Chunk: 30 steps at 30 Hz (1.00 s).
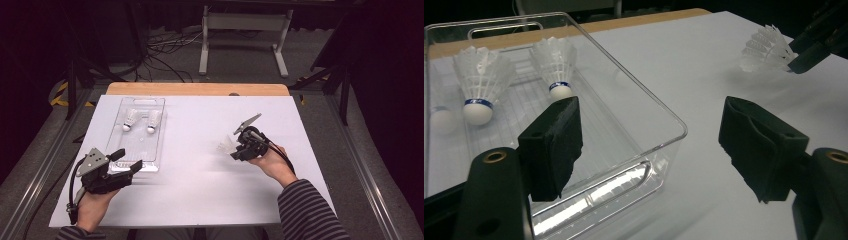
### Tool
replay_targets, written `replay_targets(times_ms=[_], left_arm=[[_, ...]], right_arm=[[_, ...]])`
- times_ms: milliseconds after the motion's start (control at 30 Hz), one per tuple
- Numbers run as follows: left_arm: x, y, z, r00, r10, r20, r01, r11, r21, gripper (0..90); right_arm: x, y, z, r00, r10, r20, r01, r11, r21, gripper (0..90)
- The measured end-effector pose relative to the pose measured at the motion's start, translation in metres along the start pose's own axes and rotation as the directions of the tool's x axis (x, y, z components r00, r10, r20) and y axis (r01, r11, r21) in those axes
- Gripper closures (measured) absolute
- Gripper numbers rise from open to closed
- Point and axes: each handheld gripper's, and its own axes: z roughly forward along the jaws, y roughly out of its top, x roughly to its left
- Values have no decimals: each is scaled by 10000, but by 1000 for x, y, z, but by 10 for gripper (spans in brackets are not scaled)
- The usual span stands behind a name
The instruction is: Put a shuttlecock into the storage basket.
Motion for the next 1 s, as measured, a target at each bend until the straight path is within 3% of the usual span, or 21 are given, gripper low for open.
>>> replay_targets(times_ms=[433, 767, 1000], left_arm=[[-10, 7, 17, 9988, 201, 453, -207, 9997, 135, 268], [-20, 14, 29, 9937, 542, 984, -568, 9981, 241, 271], [-24, 16, 35, 9925, 601, 1063, -641, 9973, 349, 294]], right_arm=[[13, 10, -2, 9988, -466, -151, 465, 9989, -94, 658], [27, 22, -4, 9955, -899, -304, 892, 9957, -238, 658], [35, 28, -5, 9924, -1161, -414, 1150, 9930, -269, 658]])
